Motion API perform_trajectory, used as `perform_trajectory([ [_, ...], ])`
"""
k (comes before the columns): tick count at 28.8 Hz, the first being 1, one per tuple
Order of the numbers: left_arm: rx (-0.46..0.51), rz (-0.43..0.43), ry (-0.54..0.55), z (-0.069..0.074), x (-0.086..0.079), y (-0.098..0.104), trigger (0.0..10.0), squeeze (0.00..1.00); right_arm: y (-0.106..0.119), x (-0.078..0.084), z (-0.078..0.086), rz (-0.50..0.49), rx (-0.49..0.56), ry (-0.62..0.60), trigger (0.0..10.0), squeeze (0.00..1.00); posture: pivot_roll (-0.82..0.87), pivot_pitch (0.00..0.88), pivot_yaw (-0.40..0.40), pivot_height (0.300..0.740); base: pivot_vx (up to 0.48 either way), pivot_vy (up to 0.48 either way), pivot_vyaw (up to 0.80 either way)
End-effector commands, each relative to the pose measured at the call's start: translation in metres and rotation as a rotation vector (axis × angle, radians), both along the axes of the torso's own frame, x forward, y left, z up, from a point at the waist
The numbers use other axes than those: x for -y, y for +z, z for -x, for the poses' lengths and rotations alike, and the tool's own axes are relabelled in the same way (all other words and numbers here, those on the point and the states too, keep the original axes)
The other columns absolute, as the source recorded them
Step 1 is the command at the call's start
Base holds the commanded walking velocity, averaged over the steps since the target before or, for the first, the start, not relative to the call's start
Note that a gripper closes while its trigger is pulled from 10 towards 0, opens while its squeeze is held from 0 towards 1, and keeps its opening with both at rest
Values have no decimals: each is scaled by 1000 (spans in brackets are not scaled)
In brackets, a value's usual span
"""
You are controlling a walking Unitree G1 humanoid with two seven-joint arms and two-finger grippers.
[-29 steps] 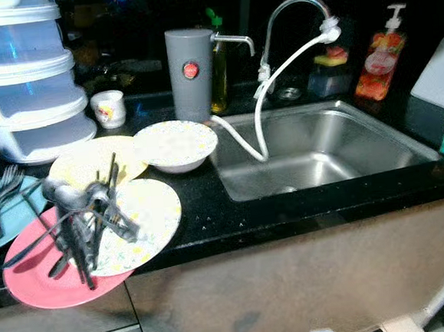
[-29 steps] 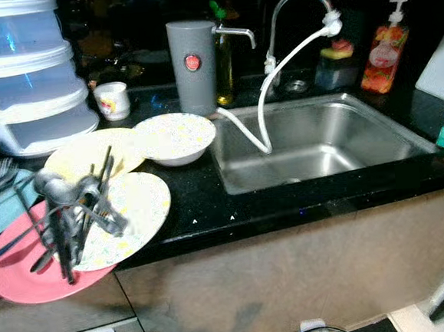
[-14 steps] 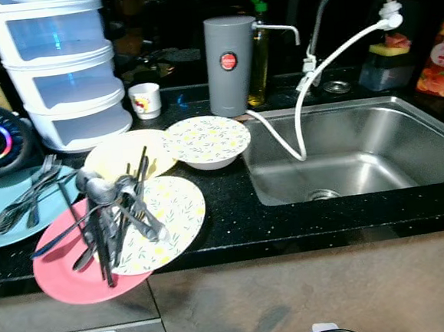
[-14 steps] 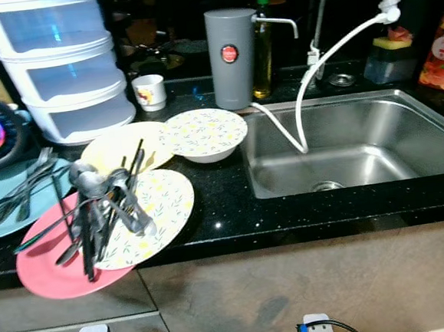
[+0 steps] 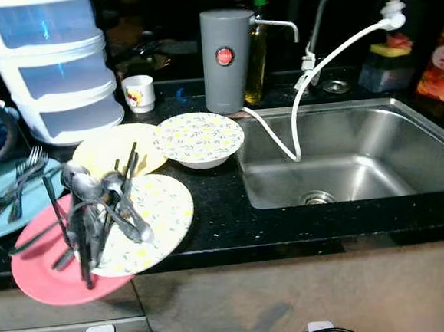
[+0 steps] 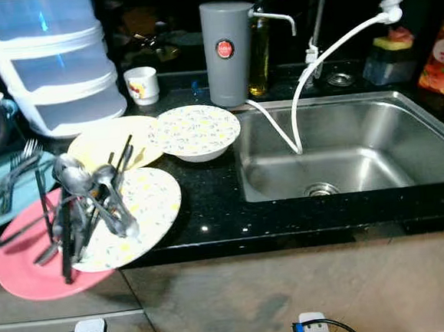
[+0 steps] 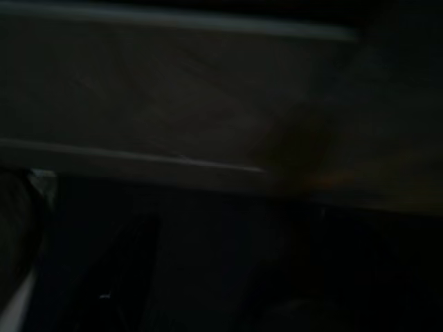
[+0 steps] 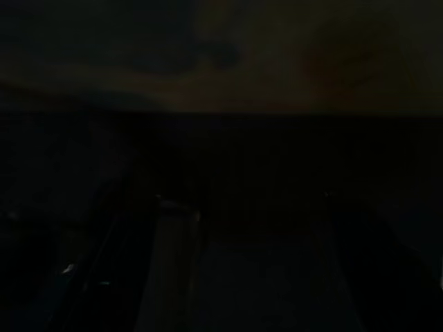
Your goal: Kitchen organization
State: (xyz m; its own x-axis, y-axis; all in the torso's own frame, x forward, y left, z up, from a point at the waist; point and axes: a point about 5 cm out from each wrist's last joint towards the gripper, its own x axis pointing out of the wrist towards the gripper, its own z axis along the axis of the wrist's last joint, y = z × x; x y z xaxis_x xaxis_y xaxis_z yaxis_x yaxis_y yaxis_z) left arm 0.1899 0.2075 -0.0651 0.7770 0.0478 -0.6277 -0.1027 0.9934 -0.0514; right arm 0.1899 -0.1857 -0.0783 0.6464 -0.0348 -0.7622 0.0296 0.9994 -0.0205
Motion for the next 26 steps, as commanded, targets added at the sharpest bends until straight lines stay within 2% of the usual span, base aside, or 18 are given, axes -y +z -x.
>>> perform_trajectory([
  [1, -1, 3, 14, 1, 0, -1, 10000, 0, -2, 1, 4, 0, -15, 10, 10000, 0, 27, 82, -18, 740, 0, -480, 0],
  [8, 17, 20, 32, 5, 4, -1, 10000, 0, 0, 2, 1, 5, -8, 25, 10000, 0, 24, 81, -31, 740, 0, -51, 0],
  [11, 27, 48, 57, 6, 4, -1, 10000, 0, 0, 1, 0, 5, -6, 35, 10000, 0, 23, 84, -36, 740, 0, 480, 0],
  [20, 32, 23, 76, 11, -3, 0, 10000, 0, 0, -1, 0, 2, -7, 47, 10000, 0, 27, 79, -46, 740, 0, 462, 0],
  [26, 36, 2, 59, 12, -7, 2, 10000, 0, 0, -2, -1, 2, -11, 56, 10000, 0, 33, 76, -46, 740, 0, 0, 0],
])
